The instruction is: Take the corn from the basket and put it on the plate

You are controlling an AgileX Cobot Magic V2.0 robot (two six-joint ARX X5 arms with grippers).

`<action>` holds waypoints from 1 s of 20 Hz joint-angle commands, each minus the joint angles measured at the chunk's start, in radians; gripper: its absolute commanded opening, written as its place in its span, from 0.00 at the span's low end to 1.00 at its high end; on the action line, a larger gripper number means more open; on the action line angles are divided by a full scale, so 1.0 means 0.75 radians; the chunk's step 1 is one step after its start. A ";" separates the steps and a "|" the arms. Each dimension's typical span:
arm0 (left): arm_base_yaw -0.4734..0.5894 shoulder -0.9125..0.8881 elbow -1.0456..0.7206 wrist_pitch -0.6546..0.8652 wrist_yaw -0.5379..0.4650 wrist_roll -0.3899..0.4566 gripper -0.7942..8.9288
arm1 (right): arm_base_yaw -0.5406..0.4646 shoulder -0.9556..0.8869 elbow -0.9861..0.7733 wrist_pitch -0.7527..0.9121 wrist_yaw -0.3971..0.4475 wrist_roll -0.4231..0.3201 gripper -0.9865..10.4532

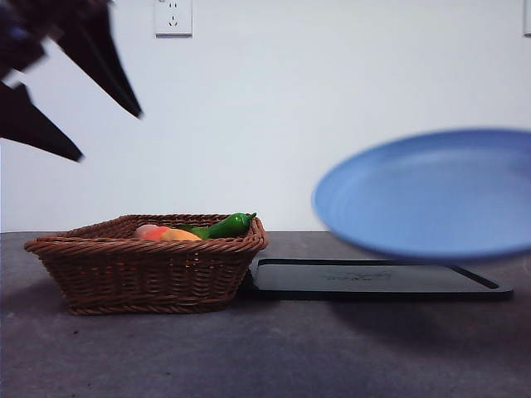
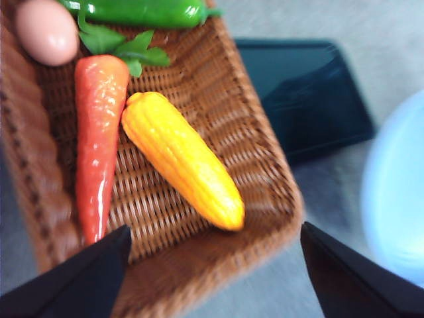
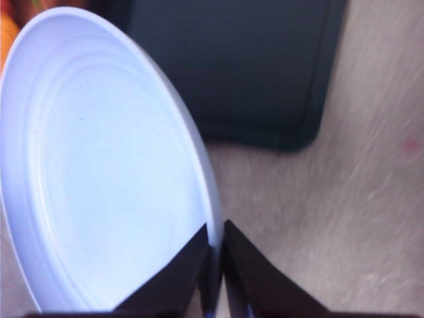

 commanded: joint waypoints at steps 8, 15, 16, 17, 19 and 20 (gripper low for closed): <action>-0.164 0.655 0.385 -0.066 -0.186 -0.076 0.51 | -0.001 -0.094 0.109 -0.036 -0.010 0.014 0.09; -0.213 0.879 0.513 -0.079 -0.218 -0.132 0.51 | -0.001 -0.093 0.109 -0.039 -0.019 -0.019 0.09; -0.213 0.892 0.513 -0.082 -0.230 -0.135 0.50 | -0.001 -0.093 0.109 -0.039 -0.019 -0.023 0.09; -0.214 0.898 0.513 -0.092 -0.244 -0.135 0.47 | -0.001 -0.093 0.109 -0.039 -0.019 -0.023 0.09; -0.216 0.902 0.513 -0.091 -0.244 -0.136 0.41 | -0.001 -0.093 0.109 -0.038 -0.019 -0.032 0.09; -0.217 0.902 0.513 -0.091 -0.244 -0.136 0.38 | -0.001 -0.092 0.109 -0.038 -0.019 -0.034 0.09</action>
